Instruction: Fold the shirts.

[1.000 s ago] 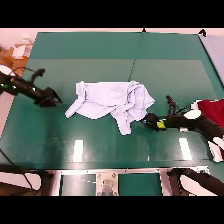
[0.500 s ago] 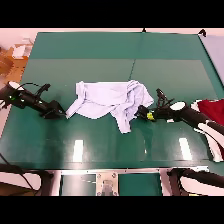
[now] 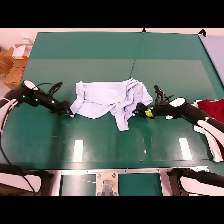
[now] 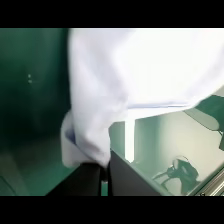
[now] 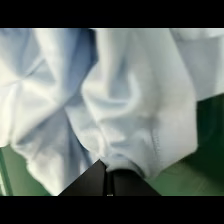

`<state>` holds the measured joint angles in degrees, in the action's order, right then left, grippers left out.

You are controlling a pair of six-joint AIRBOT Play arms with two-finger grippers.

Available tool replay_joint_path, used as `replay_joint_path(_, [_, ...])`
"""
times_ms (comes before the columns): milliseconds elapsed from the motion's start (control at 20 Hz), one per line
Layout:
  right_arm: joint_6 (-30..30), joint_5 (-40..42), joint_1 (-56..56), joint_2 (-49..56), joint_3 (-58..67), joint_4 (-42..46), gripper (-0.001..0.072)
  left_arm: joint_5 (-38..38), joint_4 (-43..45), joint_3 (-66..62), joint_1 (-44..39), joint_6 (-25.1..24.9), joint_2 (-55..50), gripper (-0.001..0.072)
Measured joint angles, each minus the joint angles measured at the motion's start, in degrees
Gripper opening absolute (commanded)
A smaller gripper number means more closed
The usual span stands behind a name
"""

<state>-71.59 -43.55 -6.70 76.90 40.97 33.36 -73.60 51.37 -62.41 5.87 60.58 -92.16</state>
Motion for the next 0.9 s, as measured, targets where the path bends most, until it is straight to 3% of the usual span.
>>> replay_joint_path(300, [1.11, -12.02, 10.91, -9.42, 17.59, 1.44, 0.0014, -4.63, -5.73, -14.78, -0.63, 1.70, 13.66, 0.0027])
replay_joint_path(650, [1.20, -17.64, 26.88, -22.82, 52.41, 1.53, 0.0014, 13.79, -9.44, -36.39, -0.74, 6.99, 40.65, 0.0026])
replay_joint_path(900, [-0.11, -16.63, 30.64, -29.99, 65.51, 1.62, 0.0014, 19.15, -7.28, -46.66, -0.79, 8.96, 49.13, 0.0027])
